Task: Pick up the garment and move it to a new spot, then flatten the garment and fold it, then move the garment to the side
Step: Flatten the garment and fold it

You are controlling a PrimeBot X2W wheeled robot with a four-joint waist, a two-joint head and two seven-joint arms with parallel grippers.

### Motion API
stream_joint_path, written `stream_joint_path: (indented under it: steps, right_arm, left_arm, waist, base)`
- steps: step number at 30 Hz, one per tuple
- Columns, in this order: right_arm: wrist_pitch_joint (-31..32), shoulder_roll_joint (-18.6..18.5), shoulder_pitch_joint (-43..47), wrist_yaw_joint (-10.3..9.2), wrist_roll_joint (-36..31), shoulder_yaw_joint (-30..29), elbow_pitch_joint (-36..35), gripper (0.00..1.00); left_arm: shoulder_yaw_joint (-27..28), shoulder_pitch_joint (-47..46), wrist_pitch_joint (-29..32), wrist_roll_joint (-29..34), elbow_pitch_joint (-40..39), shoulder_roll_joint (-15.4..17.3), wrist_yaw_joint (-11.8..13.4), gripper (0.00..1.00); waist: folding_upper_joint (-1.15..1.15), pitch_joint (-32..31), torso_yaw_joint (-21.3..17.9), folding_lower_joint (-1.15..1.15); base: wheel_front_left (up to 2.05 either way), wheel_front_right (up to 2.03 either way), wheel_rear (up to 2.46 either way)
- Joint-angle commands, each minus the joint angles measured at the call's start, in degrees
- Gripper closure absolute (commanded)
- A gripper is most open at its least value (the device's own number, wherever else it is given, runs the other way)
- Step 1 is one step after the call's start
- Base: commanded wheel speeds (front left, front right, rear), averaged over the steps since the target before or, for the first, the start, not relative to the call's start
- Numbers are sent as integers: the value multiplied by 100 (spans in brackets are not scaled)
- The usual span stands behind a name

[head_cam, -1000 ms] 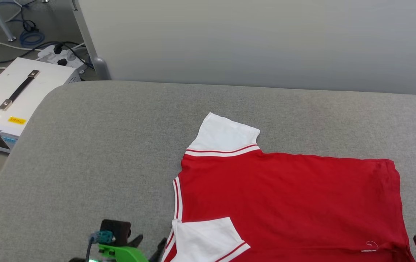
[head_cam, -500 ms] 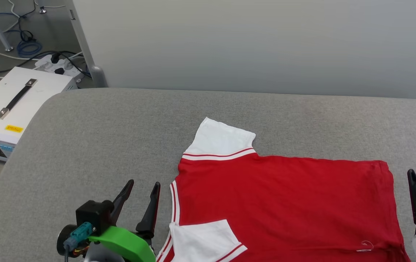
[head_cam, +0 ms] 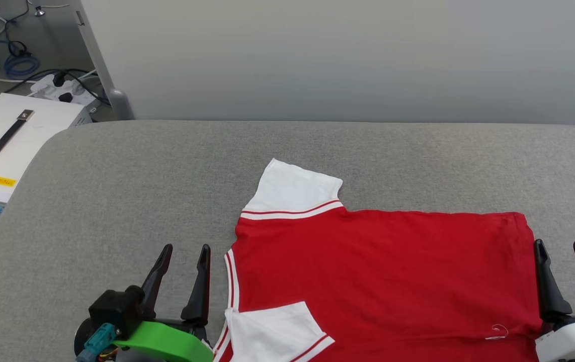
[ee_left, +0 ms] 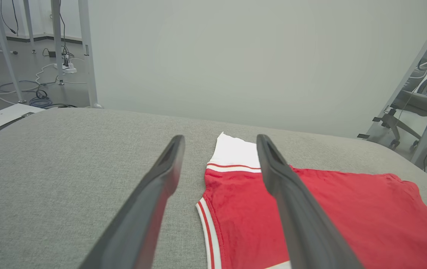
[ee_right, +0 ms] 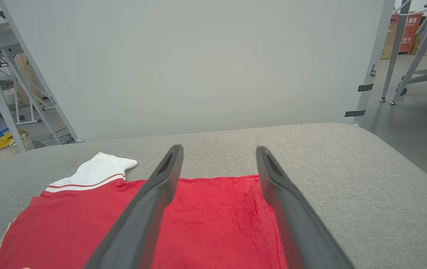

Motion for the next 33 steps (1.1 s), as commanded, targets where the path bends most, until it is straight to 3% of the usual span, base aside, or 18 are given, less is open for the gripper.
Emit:
stream_joint_path:
  steps: [1, 8, 13, 18, 23, 28, 33]
  right_arm:
    - [-53, -3, -60, -5, 48, 18, 23, 0]
    - [-62, -42, -154, -5, 95, 113, 15, 0]
    - [1, -65, -275, -5, 101, 216, -39, 0]
    - [56, -84, -523, -5, 55, 331, -156, 0]
    - [91, -37, -790, -5, 28, 533, -181, 0]
    - [-34, 26, -1119, -5, 65, 753, -109, 0]
    - [-204, 89, -1383, -5, 73, 947, 44, 0]
  left_arm:
    - [82, 93, -33, 122, 38, -88, -93, 0]
    - [435, 34, -33, 457, 217, -423, -544, 0]
    - [345, -385, 98, 440, 556, -379, -848, 0]
    - [32, -1559, 1180, 254, 860, 73, -1092, 0]
    - [-136, -2673, 2622, -292, 1190, 325, -1144, 0]
    - [-445, -3845, 3999, -642, 1625, 774, -1161, 0]
    - [-892, -4826, 4918, -963, 1903, 1151, -1164, 0]
  waist:
    - [0, 17, -25, 0]
    - [0, 184, -146, 0]
    - [0, 436, -319, 0]
    - [0, 1009, -581, 0]
    - [0, 1514, -837, 0]
    - [0, 2011, -1108, 0]
    - [0, 2351, -1339, 0]
  base:
    - [0, 0, 0]
    - [0, 0, 0]
    - [0, 0, 0]
    - [0, 0, 0]
    - [0, 0, 0]
    - [0, 0, 0]
    - [0, 0, 0]
